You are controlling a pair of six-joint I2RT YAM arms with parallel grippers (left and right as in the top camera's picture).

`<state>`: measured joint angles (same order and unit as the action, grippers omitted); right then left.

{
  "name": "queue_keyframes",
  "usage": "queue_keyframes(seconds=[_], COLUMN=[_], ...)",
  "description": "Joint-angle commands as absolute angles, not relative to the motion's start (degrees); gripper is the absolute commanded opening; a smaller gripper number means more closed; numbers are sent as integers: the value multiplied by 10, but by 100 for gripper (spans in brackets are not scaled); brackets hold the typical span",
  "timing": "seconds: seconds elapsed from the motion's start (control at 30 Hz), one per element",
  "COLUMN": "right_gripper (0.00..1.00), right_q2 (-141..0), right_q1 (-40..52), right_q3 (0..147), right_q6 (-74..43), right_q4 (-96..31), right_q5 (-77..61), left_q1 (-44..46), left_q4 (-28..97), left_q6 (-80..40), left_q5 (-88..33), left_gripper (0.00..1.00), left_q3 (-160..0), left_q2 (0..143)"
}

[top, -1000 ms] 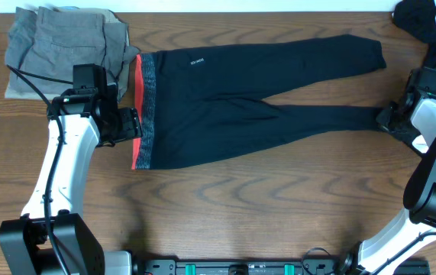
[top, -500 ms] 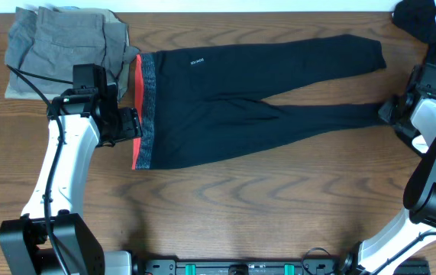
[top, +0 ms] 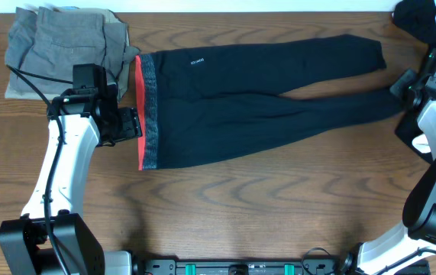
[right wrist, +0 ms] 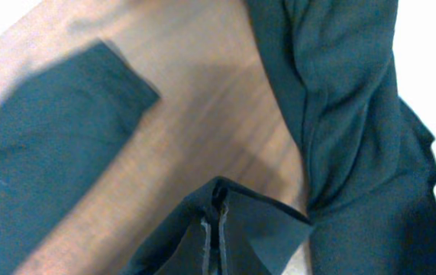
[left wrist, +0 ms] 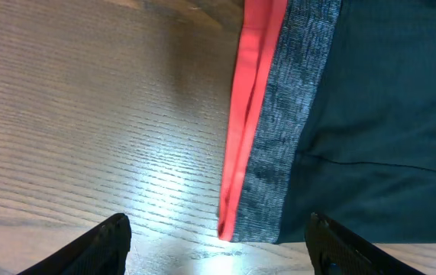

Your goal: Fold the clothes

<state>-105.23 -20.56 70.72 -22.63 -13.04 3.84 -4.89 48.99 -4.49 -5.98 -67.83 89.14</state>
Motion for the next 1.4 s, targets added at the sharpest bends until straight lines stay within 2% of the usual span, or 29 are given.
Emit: queue_keyframes(seconds=[0.0,0.23,0.3,0.33,0.4,0.53,0.67,0.77,1.03,1.2,1.37], right_gripper=[1,3,40,53,62,64,64,64,64,62,59], right_q2=[-1043,-1073,-1084,-1087,-1088,-1067,-1027,-1003,-1004,-1004,-1004], right_q1=[-210,-201,-202,-203,-206,-214,-214,-213,-210,-209,-206], right_q3=[713,713,713,713,713,713,713,713,713,713,713], right_q6=[-238,-238,-236,-227,-220,-220,-220,-227,-249,-253,-253], right_q4=[-118,-89,-76,-70,-71,-101,-152,-206,-339,-354,-355], right_q5=[41,78,90,92,93,72,37,2,-6,-5,-4], left_q1=[-52,-52,-52,-52,-52,-52,-52,-52,-43,-18,22], left_q4=[489,489,488,487,483,477,476,477,482,462,379], left_q6=[-48,-48,-48,-48,-48,-49,-53,-53,-157,-282,-408], left_q5=[-55,-55,-55,-55,-55,-55,-69,-102,-133,-124,-124], left_gripper=[74,74,74,75,75,76,91,98,98,98,98], left_q3=[-675,-675,-675,-675,-675,-675,-675,-675,-667,-618,-535], left_q2=[888,888,888,888,888,888,888,888,888,888,888])
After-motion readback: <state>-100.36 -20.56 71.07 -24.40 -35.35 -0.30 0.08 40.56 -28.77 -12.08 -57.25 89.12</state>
